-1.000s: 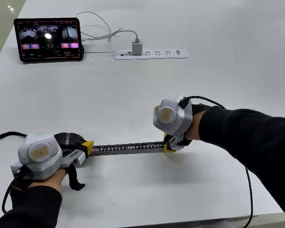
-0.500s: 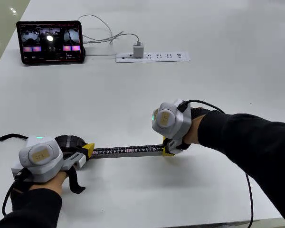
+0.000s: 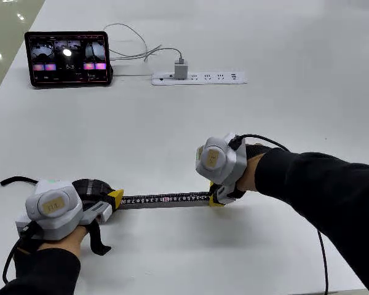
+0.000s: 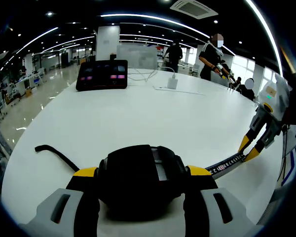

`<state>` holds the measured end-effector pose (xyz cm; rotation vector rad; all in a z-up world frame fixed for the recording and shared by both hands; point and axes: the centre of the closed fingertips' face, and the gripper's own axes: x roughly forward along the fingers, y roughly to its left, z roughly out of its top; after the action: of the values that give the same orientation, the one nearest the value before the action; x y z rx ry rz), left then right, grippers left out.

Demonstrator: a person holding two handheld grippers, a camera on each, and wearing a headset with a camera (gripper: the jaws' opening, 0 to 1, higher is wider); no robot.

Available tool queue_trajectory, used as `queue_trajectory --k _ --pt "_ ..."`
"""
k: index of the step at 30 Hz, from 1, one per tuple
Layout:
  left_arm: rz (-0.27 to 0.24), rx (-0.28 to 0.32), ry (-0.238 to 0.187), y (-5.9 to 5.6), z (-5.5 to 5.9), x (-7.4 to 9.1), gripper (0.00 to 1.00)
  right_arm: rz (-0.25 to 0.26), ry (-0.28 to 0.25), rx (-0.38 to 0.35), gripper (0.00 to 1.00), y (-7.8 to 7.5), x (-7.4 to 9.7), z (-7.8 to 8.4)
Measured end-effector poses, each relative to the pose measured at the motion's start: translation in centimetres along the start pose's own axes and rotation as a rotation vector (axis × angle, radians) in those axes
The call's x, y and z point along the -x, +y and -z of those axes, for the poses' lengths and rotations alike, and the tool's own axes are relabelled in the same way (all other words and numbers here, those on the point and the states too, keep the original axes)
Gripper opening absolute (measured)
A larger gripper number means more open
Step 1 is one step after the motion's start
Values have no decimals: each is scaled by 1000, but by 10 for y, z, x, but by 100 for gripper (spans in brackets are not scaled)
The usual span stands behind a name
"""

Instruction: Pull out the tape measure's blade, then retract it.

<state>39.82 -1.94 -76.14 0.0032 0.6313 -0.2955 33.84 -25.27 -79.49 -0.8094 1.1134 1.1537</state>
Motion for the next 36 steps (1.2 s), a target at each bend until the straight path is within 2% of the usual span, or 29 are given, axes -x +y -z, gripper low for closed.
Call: queue_trajectory --k 36 --pt "3 5 6 -1 0 0 64 7 -7 -7 10 0 -3 -13"
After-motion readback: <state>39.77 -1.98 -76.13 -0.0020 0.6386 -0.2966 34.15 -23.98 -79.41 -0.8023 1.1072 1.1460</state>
